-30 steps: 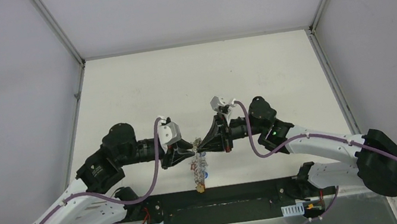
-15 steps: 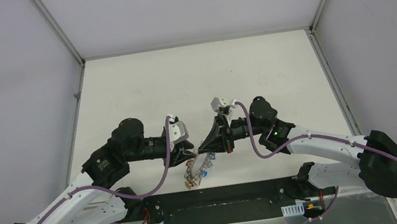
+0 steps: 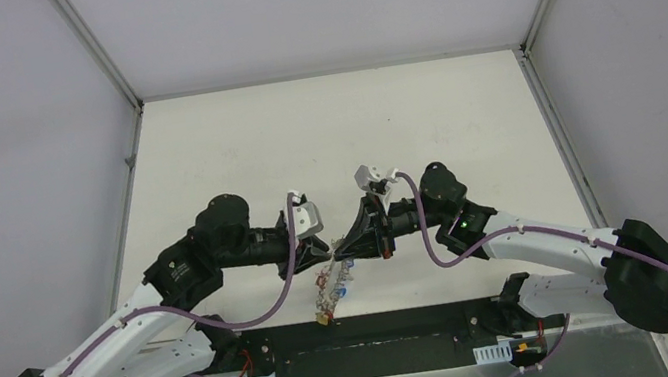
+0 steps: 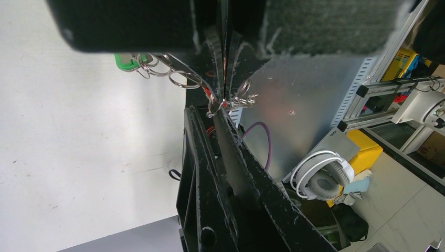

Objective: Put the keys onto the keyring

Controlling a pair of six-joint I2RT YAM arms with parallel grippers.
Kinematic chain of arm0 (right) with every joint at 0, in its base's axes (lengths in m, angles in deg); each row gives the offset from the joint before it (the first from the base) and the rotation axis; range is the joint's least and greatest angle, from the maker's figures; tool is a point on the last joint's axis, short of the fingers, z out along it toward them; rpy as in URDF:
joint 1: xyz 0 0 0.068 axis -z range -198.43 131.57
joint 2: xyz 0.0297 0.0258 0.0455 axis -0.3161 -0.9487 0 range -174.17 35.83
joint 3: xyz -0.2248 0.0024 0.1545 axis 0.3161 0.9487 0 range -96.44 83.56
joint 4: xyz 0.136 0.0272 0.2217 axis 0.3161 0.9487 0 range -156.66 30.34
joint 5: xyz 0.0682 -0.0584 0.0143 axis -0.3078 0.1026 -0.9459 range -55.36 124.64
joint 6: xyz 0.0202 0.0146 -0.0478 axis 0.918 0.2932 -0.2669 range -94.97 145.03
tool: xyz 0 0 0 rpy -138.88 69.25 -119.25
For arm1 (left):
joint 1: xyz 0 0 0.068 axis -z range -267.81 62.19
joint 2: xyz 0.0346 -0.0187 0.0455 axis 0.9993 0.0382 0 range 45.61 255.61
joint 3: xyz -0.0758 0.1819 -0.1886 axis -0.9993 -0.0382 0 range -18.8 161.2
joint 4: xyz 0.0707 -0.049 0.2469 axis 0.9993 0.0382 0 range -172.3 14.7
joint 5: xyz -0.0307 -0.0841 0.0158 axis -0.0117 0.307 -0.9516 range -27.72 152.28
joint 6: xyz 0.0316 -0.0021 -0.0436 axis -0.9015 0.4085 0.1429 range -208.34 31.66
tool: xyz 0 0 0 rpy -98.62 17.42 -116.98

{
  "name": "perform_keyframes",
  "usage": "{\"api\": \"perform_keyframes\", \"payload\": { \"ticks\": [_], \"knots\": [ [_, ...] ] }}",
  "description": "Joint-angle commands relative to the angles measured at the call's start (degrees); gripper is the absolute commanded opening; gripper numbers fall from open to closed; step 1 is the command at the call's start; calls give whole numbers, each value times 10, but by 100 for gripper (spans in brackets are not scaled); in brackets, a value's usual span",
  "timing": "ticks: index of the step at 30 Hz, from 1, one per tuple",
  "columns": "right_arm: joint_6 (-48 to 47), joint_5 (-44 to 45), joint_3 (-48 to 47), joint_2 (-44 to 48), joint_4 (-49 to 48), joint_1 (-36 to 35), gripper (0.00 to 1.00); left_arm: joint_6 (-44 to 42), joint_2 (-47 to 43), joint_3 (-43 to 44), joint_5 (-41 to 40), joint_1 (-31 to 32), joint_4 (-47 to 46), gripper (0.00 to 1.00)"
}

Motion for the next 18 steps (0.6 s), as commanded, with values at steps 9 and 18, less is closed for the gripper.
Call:
{"api": "perform_keyframes", "payload": {
  "ticks": [9,18],
  "knots": [
    [0,-4,-33,20,-58,-2,0,-11,23,27,46,0,-10,9],
    [7,28,-27,25,-54,-2,3,-7,16,21,44,0,-10,0]
  ]
}}
